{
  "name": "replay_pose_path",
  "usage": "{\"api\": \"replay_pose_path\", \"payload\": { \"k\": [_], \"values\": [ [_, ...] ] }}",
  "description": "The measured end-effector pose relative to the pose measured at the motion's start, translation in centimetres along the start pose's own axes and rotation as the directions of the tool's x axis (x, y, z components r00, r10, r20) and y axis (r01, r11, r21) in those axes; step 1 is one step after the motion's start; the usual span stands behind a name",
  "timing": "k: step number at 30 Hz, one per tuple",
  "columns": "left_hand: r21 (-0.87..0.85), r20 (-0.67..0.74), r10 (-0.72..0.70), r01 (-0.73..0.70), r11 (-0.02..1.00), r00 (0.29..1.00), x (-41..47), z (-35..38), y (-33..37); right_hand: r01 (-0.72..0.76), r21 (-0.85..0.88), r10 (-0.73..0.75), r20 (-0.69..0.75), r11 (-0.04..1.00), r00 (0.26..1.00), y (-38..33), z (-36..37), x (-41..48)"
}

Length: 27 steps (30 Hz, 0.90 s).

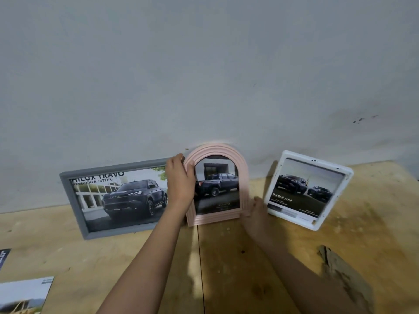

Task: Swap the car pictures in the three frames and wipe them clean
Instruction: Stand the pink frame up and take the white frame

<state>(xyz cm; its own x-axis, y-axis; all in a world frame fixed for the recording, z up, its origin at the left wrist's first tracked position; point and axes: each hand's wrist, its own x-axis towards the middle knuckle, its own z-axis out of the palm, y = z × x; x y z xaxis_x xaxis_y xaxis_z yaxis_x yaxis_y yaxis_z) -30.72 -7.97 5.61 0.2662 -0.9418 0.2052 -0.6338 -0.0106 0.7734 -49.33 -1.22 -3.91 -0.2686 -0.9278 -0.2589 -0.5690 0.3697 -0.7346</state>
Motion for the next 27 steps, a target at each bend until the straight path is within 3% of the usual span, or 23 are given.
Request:
{"api": "replay_pose_path", "payload": {
  "k": [4, 7, 10, 14, 19, 22, 27],
  "values": [
    [-0.034, -0.061, 0.139, -0.141, 0.989, 0.988, -2.2, 0.1, 2.1, 0.014, 0.167, -0.002, -0.073, 0.986, 0.997, 1.4, -1.5, -3.0],
    [-0.130, 0.057, 0.221, -0.212, 0.969, 0.974, -3.8, 1.8, 4.5, 0.028, 0.239, 0.012, -0.164, 0.971, 0.986, 3.2, -3.5, -4.7],
    [-0.262, 0.227, 0.233, -0.171, 0.950, 0.946, -5.8, 4.2, 7.4, 0.018, 0.327, 0.076, -0.271, 0.945, 0.960, 5.9, -6.7, -6.2],
    [-0.228, 0.300, 0.217, -0.151, 0.962, 0.929, -7.3, 8.3, 11.1, -0.060, 0.345, 0.197, -0.376, 0.937, 0.905, 10.2, -11.6, -5.8],
    [-0.129, 0.262, 0.130, -0.099, 0.987, 0.956, -7.0, 13.1, 14.6, -0.174, 0.252, 0.219, -0.164, 0.952, 0.962, 13.7, -15.7, -2.9],
    [-0.126, 0.263, 0.066, -0.033, 0.991, 0.962, -7.1, 15.3, 15.5, -0.143, 0.181, 0.150, -0.024, 0.973, 0.988, 15.0, -16.2, -1.3],
    [-0.144, 0.201, -0.033, 0.063, 0.988, 0.979, -6.3, 17.4, 15.6, -0.060, 0.108, 0.052, 0.074, 0.992, 0.996, 14.5, -16.6, 0.6]
  ]
}}
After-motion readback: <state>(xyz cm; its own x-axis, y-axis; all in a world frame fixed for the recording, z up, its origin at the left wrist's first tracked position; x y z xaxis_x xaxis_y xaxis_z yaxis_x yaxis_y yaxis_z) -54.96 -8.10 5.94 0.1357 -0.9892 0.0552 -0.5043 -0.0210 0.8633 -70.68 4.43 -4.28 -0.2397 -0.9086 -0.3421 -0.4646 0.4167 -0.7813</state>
